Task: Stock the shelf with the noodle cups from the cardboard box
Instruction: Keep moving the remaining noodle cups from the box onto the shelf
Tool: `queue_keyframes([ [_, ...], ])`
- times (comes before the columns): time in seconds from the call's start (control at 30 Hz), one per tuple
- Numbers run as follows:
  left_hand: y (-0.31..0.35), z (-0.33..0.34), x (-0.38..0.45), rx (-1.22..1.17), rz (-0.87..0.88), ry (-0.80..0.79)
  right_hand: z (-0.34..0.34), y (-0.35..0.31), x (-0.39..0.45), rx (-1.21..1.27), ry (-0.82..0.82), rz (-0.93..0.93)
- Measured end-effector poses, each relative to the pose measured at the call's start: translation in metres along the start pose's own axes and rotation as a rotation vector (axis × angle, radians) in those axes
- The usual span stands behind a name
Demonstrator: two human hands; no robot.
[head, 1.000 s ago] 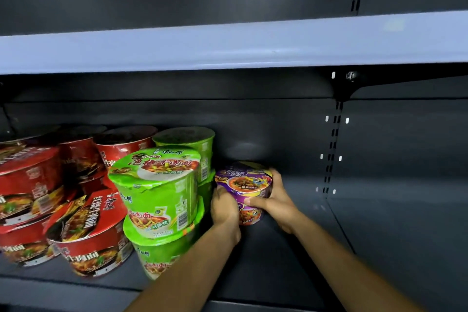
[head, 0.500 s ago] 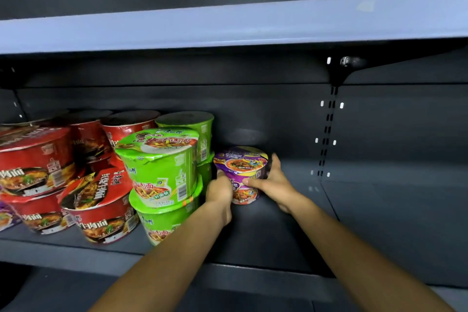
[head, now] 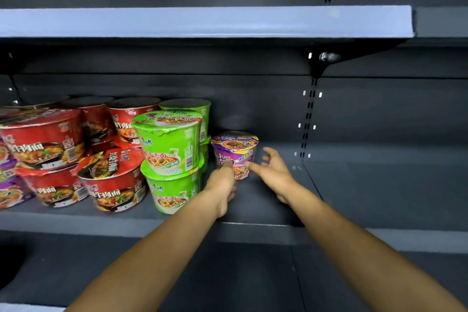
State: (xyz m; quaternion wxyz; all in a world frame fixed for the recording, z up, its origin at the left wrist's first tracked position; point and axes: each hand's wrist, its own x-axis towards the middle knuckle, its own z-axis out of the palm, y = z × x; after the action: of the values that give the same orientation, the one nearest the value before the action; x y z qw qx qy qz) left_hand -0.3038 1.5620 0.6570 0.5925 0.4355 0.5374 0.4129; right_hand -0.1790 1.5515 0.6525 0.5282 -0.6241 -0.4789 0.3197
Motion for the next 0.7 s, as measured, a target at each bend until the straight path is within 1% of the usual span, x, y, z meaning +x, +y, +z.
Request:
queue_keyframes([
  [0.17, -0.001, -0.032, -0.047, 0.046, 0.011, -0.082, 0.020, -0.019, -0.054, 0.051, 0.040, -0.055],
  [0.3, -0.007, -0.063, -0.082, 0.073, 0.017, -0.095, 0.041, -0.024, -0.091, 0.069, 0.013, -0.067],
  [0.43, -0.017, -0.095, -0.116, 0.127, 0.034, -0.096, 0.058, -0.027, -0.127, 0.083, -0.108, -0.038],
  [0.6, -0.029, -0.137, -0.148, 0.189, 0.054, -0.091, 0.085, -0.030, -0.165, -0.005, -0.233, -0.020],
  [0.7, -0.037, -0.163, -0.163, 0.222, 0.047, -0.060, 0.104, -0.031, -0.185, -0.010, -0.298, -0.007],
])
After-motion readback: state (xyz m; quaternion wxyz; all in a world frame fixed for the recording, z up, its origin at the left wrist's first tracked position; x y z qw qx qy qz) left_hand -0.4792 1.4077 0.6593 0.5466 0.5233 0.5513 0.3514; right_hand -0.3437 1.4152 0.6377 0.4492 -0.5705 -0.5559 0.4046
